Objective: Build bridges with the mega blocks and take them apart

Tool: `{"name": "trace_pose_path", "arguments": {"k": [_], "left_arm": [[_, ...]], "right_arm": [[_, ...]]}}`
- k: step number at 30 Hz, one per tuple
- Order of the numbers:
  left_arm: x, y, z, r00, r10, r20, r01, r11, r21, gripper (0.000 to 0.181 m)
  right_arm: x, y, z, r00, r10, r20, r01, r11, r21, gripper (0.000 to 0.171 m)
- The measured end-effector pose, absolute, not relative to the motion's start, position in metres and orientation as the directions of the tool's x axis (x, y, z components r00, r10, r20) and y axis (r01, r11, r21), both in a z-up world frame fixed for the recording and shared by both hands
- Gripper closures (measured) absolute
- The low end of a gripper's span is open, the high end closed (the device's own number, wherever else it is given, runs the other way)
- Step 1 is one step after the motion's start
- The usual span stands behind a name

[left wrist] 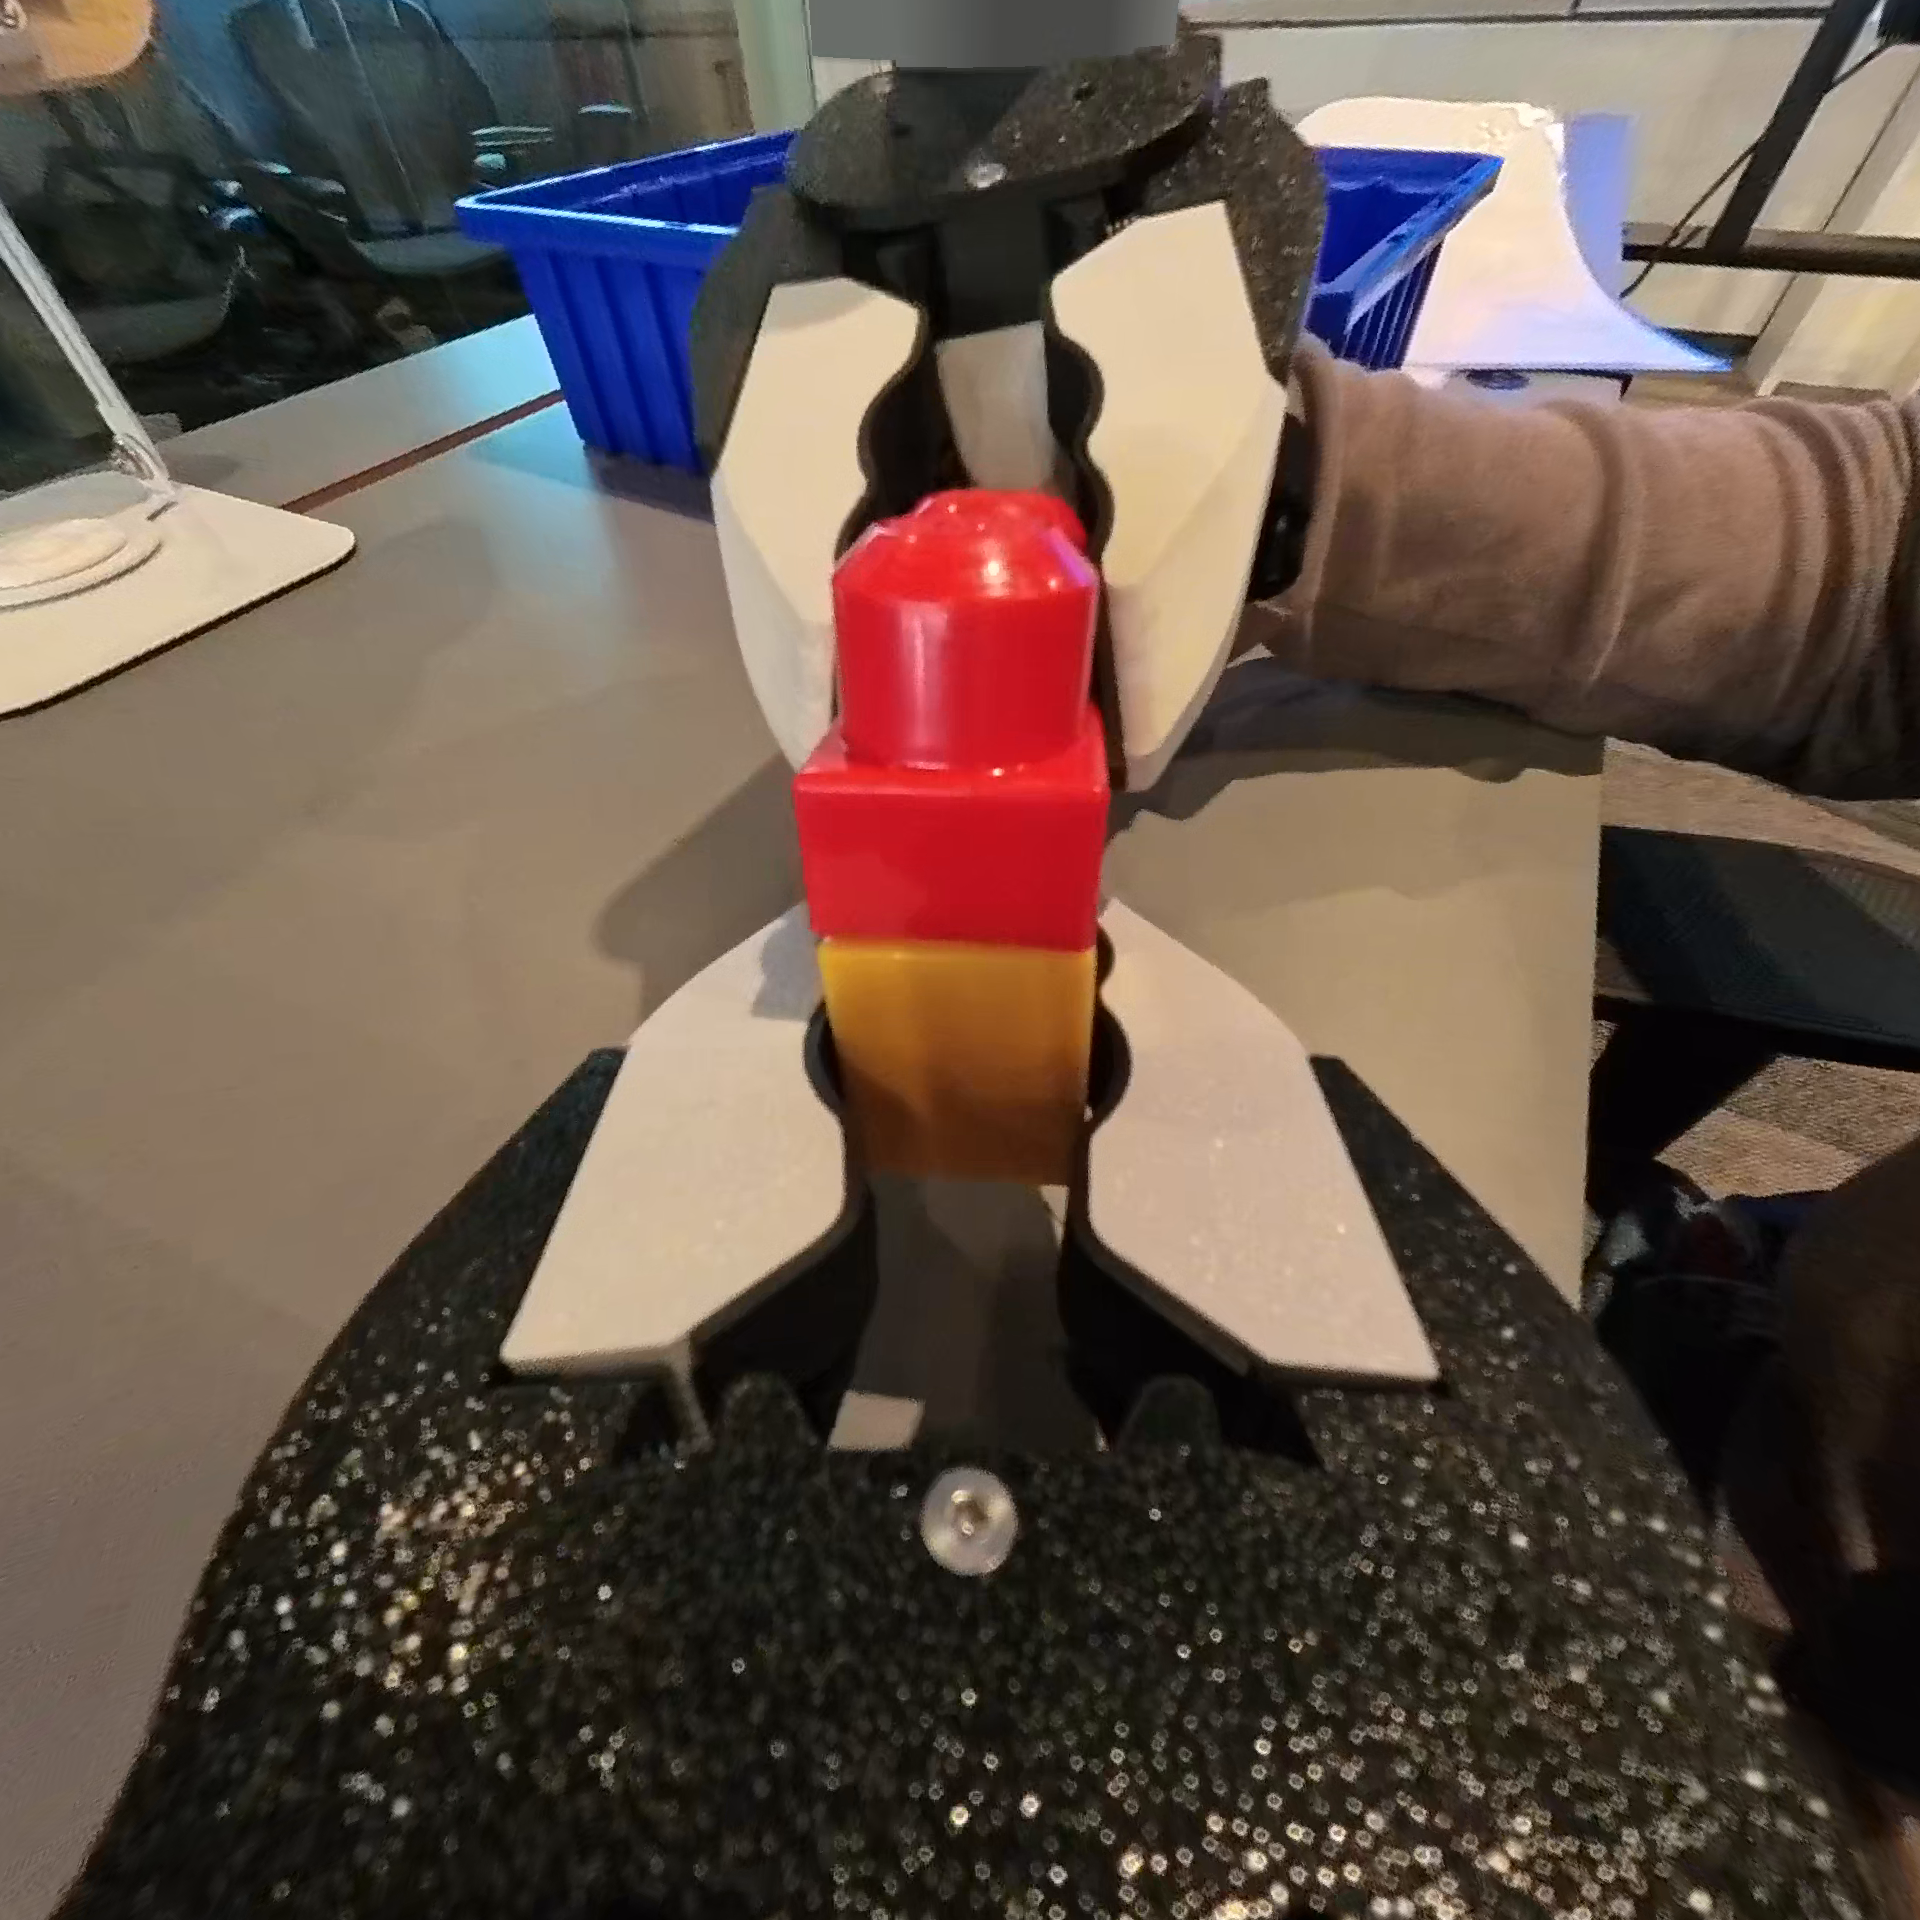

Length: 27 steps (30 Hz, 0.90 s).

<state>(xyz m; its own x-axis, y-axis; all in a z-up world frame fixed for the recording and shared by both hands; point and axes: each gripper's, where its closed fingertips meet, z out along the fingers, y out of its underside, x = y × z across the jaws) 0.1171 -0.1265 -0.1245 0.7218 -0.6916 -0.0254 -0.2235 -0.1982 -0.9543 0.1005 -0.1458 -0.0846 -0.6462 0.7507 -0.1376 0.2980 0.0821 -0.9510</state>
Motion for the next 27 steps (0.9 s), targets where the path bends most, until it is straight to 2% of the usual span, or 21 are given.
{"name": "trace_pose_path", "arguments": {"k": [4, 9, 12, 16, 19, 21, 23, 25, 27], "left_arm": [[0.119, -0.127, -0.111, 0.708, -0.706, -0.013, -0.149, -0.131, -0.980, 0.140], [0.109, -0.122, -0.102, 0.748, -0.664, 0.001, -0.089, -0.102, -0.991, 0.109], [0.102, -0.119, -0.095, 0.793, -0.607, -0.053, -0.097, -0.041, -0.994, 0.105], [0.091, -0.118, -0.084, 0.834, -0.546, -0.081, -0.079, 0.026, -0.996, 0.105], [0.088, -0.117, -0.083, 0.837, -0.545, -0.044, -0.043, 0.015, -0.999, 0.107], [0.088, -0.117, -0.085, 0.833, -0.553, -0.024, -0.030, -0.001, -1.000, 0.107], [0.091, -0.115, -0.087, 0.828, -0.560, -0.014, -0.029, -0.017, -0.999, 0.108], [0.095, -0.112, -0.088, 0.826, -0.564, -0.011, -0.034, -0.029, -0.999, 0.109], [0.101, -0.108, -0.087, 0.821, -0.570, -0.013, -0.037, -0.031, -0.999, 0.109]], "right_arm": [[0.100, -0.145, -0.080, -0.652, 0.745, -0.139, 0.273, 0.060, -0.960, 0.138], [0.095, -0.137, -0.084, -0.596, 0.801, -0.062, 0.269, 0.126, -0.955, 0.138], [0.098, -0.128, -0.069, -0.553, 0.833, -0.012, 0.218, 0.130, -0.967, 0.138], [0.119, -0.116, -0.015, -0.425, 0.899, 0.103, 0.090, 0.156, -0.984, 0.137], [0.161, -0.094, 0.035, -0.236, 0.938, 0.256, -0.015, 0.260, -0.966, 0.137], [0.197, -0.063, 0.055, -0.088, 0.944, 0.318, 0.031, 0.321, -0.946, 0.137], [0.236, -0.006, 0.063, 0.086, 0.923, 0.376, 0.162, 0.359, -0.919, 0.137], [0.274, 0.059, 0.051, 0.175, 0.908, 0.382, 0.342, 0.307, -0.888, 0.137], [0.300, 0.116, 0.030, 0.201, 0.913, 0.355, 0.446, 0.238, -0.863, 0.137]]}}
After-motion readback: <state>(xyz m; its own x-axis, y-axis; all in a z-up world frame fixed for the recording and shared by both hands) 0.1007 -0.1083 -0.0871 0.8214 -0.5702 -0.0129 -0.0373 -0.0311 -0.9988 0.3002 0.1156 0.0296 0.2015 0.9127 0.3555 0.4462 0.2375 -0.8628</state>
